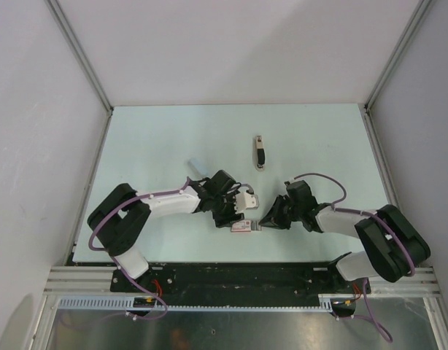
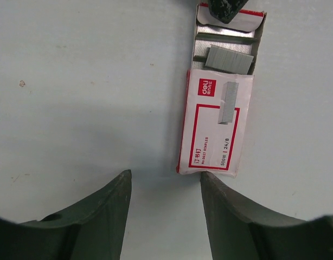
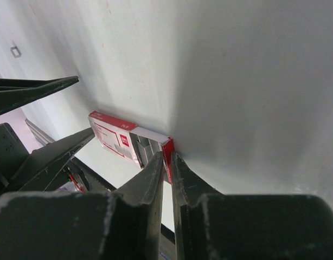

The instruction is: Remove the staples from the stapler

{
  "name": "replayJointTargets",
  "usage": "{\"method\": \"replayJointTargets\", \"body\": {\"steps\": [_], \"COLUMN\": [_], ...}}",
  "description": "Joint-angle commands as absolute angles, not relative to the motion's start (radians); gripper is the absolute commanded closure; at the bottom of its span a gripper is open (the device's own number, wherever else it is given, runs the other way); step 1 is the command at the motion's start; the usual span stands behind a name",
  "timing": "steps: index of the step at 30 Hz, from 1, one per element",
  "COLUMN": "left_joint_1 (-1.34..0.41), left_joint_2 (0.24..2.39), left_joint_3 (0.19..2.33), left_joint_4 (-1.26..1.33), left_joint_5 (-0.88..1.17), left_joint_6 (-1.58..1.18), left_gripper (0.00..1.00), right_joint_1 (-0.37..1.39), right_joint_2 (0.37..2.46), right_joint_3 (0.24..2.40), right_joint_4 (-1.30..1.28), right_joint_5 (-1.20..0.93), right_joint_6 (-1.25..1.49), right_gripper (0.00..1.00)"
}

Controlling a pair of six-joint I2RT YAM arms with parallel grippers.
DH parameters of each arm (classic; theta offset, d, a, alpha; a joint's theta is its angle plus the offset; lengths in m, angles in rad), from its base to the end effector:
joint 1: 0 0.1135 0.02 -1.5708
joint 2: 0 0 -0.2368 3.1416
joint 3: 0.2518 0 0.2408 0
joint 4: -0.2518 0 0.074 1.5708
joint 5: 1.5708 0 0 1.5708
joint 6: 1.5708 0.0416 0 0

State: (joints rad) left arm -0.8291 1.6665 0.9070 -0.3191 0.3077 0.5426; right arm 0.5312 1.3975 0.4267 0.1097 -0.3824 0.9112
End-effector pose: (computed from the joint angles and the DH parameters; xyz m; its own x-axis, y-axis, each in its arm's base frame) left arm 0.1979 -0.2347 0.1320 -0.0971 0.8344 -0.5425 0.9920 0.1254 0.0154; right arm 0.1937 0.1318 0.1027 -0.9378 0.2993 -0.1756 0.1004 0.7184 0.6884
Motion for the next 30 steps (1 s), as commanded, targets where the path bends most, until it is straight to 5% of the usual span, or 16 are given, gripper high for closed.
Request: {"method": "replayJointTargets", "body": {"steps": [1, 30], "left_joint_1": [-0.840, -0.864], "left_joint_2": [1.662, 1.647], "left_joint_3": [0.921, 0.913], "left_joint_4": [-0.317, -0.317], "left_joint_5": [0.310, 0.287], "left_joint_6": [0.563, 0.563], "left_gripper": [0.42, 0.43], "right_joint_1": [0.553, 0.649], "right_joint_2": [1.429, 1.508], "right_joint_3": [0.438, 0.466], "right_joint_4": [0.132, 0.300], "right_joint_5": [-0.367, -0.432], "right_joint_6": [0.922, 0.976], "right_gripper": [0.86, 0.78]}}
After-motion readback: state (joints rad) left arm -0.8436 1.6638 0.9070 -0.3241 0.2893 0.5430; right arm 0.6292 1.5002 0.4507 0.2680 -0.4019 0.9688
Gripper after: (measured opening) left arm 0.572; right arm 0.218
